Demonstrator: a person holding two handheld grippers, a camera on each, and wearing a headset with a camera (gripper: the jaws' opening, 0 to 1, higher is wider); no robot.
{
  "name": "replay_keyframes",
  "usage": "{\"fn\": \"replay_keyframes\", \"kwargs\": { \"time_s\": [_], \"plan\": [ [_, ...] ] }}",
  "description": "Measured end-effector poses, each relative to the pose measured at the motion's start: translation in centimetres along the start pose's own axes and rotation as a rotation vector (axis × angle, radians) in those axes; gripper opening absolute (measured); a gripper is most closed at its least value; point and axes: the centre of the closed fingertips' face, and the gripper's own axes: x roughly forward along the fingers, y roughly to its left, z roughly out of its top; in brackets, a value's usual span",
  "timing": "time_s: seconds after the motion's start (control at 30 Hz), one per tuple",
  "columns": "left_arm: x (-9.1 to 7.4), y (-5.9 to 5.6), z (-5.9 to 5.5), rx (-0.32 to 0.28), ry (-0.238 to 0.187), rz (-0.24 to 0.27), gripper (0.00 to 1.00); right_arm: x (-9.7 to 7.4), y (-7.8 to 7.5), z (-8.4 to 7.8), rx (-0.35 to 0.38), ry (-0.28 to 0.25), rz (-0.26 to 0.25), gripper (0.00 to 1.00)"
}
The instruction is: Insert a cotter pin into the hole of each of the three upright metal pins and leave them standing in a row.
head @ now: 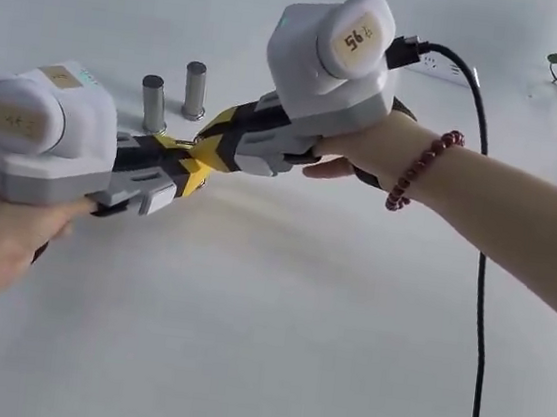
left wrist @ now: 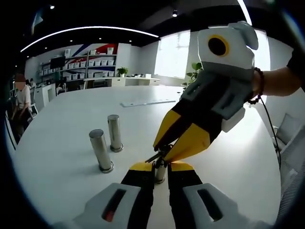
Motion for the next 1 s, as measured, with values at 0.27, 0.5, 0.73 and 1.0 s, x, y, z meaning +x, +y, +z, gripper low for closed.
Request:
{"fn": "replay_keyframes", "kwargs": {
  "time_s": [0.27, 0.5, 0.73, 1.0],
  "plan": [
    [-0.5, 0.2, -0.1, -0.014, 0.007, 0.006, 0.12, 0.5, -0.2, -0.2, -0.005, 0.012, -0.005, 0.05],
    [-1.3, 0.0, -0.2, -0.028, 0.007, 0.003, 0.16, 0.5, 0.1, -0.5, 0.0, 0.025, -0.005, 0.05],
    [-1.6, -0.1, -0.1, -0.022, 0.009, 0.0, 0.19, 0.2, 0.0, -0.3, 0.024, 0.007, -0.007, 0.11],
    [-2.4, 0.1, -0.5, -0.001, 0.029, 0.008, 0.3, -1.0, -0.2, 0.4, 0.073, -0.036, 0.01, 0.18]
  ]
}}
